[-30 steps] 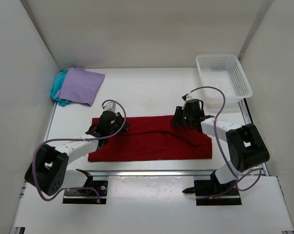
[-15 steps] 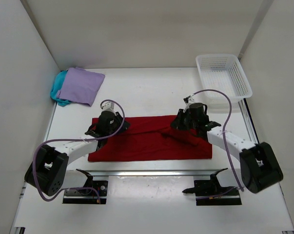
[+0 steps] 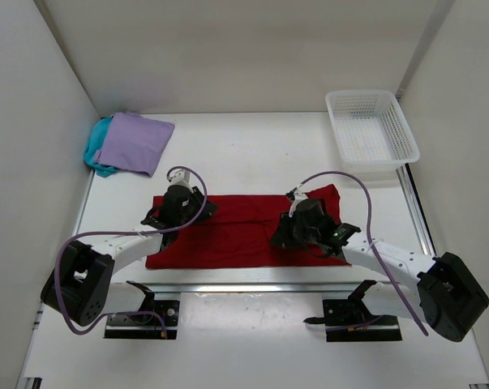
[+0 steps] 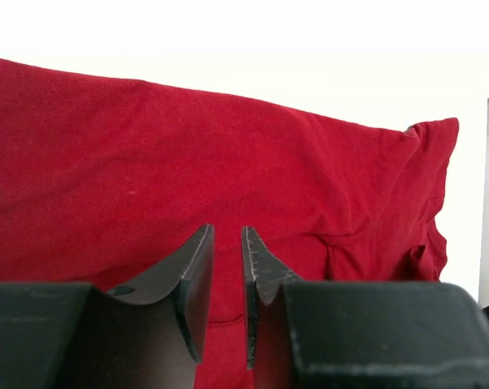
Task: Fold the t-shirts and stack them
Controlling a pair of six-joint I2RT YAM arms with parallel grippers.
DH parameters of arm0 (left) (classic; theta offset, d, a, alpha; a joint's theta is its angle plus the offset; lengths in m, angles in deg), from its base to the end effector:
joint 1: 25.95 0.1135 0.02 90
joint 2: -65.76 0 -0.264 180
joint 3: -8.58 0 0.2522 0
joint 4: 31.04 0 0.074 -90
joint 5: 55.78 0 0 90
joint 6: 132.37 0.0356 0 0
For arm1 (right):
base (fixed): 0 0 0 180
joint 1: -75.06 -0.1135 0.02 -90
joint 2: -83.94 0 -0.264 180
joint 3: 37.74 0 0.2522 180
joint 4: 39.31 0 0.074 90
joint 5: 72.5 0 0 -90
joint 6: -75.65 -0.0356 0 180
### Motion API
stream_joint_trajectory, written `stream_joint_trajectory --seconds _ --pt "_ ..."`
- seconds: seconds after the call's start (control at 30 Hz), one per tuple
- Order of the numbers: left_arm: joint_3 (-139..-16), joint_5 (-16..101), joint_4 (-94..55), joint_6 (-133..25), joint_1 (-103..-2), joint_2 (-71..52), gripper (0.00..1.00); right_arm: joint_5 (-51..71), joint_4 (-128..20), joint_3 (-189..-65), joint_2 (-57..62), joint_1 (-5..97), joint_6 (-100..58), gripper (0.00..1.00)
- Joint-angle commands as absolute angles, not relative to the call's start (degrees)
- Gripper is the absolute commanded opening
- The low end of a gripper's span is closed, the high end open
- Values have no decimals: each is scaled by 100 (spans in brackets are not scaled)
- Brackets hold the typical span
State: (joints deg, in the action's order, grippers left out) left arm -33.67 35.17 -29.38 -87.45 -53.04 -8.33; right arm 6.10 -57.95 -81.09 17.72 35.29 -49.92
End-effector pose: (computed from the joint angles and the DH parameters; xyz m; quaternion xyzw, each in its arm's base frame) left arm 0.2252 -0.1159 0.1738 -0.1338 0.8706 -0.2847 0.3782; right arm 0.1703 0.1509 0.1849 -0.0740 0.9052 0.3214 0.2681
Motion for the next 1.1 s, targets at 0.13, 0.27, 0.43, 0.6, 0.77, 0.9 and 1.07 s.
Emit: stream_joint_trajectory --seconds 0.13,0.27,0.43,0.6,0.77,0.9,1.07 --pt "-3647 3607 -2985 -8754 -5240 -807 32 641 -5921 -8349 2205 3506 -5004 32" --pt "-3770 3598 -3107 -8763 -5425 -1052 32 1099 -5984 -8245 2583 4269 -4732 20" --pt "-4148 3852 -3222 -8833 -5452 -1755 31 1344 -5352 -7910 2279 6088 -4529 0" --pt "-4166 4133 -3415 -8948 -5259 -2160 31 1188 -4648 -7910 1725 7205 -4441 34" --pt "-3683 4521 -3907 -9202 -4968 -2222 31 1294 -4578 -8200 1021 7497 -4397 39" --pt "-3507 4600 -4039 -9229 -4722 -2195 31 942 -4394 -8297 607 7621 -4432 30" --pt "-3147 4714 -4294 -9413 -4362 -2222 31 1090 -4252 -8411 387 7594 -4520 0"
